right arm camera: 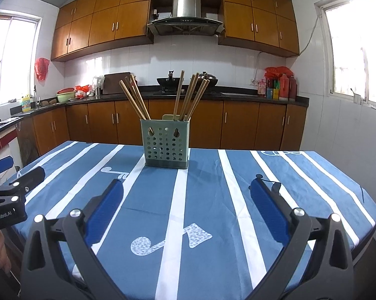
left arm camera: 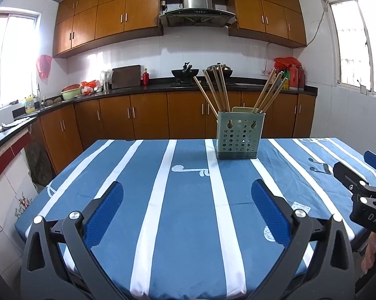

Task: Organize utensils

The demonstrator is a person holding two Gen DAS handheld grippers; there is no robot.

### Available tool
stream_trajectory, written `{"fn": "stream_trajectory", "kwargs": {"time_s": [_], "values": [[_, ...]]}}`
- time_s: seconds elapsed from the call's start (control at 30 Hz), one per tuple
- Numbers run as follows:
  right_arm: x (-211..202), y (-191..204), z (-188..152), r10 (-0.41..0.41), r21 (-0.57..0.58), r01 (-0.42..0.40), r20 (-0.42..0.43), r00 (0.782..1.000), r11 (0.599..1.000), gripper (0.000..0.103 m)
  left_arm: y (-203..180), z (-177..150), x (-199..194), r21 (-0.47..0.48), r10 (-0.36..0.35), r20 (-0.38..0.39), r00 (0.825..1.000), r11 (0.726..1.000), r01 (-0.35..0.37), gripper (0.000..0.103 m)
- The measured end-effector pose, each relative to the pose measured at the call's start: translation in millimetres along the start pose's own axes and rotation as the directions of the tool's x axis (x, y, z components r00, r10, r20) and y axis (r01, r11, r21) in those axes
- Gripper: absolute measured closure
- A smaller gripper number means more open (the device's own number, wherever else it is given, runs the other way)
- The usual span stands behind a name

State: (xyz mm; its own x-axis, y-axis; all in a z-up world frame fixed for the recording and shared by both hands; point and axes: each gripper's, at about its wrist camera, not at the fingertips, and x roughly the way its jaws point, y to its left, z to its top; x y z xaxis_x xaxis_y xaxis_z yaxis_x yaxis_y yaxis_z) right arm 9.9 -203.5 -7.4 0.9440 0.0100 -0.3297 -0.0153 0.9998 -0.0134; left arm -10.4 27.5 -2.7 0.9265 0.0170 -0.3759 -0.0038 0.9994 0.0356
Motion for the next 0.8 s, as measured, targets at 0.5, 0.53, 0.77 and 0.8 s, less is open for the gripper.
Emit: {"fn": "stream_trajectory", "kwargs": {"time_s": [0.5,0.53,0.77,0.8], "values": [[3.6,-2.9,-3.9,-0.001,0.015,0.001,-0.012,1.000,1.000,0.004,-3.4,-2.6,2.7,-0.009,-0.013,-0.021,1.000,1.000,0.013,0.002],[3.5,-3.3,-4.4,-0.002,0.016,0.002,-0.012,1.000,1.000,0.004,-3.5,-3.0,2.7,-0.008,-0.013,-0.020,1.000,1.000,0.013,0.002],[3.7,-3.6,-4.4,-0.002,0.018,0.002,-0.012,1.000,1.000,0.004,-4.5,-3.0,2.1,-0.006,-0.015,-0.020,1.000,1.000,0.014,0.002],[3.8,-3.6,-4.4,-0.002,0.018,0.002,-0.012,1.000,1.000,0.004,-4.7,-3.0,2.0,-0.005,-0.015,-0.021,1.000,1.000,0.015,0.002]]}}
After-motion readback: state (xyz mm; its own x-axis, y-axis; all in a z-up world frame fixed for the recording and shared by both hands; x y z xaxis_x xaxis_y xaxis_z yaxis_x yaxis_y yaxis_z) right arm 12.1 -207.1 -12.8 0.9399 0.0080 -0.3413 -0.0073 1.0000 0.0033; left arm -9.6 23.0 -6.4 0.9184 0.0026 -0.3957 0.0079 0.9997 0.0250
